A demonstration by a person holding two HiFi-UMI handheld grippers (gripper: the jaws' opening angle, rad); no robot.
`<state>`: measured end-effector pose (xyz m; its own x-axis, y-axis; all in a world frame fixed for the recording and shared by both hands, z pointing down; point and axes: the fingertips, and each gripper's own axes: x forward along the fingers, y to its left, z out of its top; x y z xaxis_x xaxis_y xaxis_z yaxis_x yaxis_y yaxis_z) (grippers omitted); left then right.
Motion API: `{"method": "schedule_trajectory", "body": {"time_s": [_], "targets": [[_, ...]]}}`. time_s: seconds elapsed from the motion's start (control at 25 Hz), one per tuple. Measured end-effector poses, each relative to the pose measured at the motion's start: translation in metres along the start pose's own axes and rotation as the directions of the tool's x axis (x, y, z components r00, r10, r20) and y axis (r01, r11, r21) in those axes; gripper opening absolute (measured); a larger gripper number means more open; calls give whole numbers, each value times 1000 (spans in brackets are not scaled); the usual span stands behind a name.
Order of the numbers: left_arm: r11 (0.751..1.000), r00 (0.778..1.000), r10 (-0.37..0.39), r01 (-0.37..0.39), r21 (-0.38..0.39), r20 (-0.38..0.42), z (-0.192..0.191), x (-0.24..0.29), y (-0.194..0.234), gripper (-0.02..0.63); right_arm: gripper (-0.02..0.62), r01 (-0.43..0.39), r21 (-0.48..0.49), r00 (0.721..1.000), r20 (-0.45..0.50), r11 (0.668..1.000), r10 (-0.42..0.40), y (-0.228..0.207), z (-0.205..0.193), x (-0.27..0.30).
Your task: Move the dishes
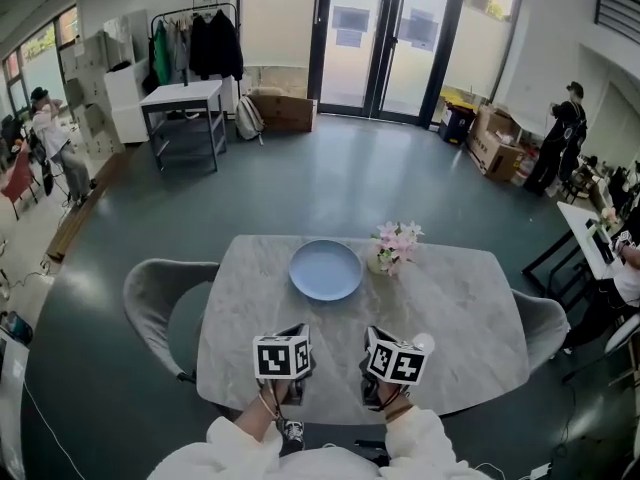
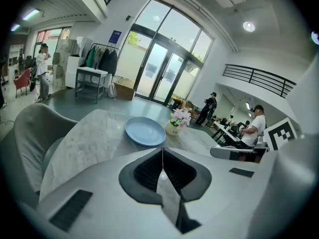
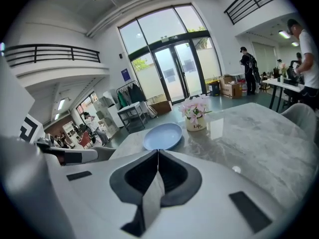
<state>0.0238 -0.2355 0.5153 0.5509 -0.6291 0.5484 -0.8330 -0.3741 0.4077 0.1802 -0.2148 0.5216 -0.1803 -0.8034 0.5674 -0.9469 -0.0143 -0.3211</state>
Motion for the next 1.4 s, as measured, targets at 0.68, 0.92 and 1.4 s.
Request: {"method": "schedule_trajectory", "body": {"time_s": [0.68,0.92,1.4], "targets": [[997,997,82,-82,-11,4,-50,-25,-46,11,61,-119,28,992,-36,993,120,-11,-35,-48],[996,996,86,-86,-10,21,-47,-27,-48,11,58,-116,-9,993,-25,993,116,-12,-33,-51],[997,997,82,-82,-16,16,-47,-25,-42,11,57,-127,-12,992,-20,992,126,-3,-32,-46]]}}
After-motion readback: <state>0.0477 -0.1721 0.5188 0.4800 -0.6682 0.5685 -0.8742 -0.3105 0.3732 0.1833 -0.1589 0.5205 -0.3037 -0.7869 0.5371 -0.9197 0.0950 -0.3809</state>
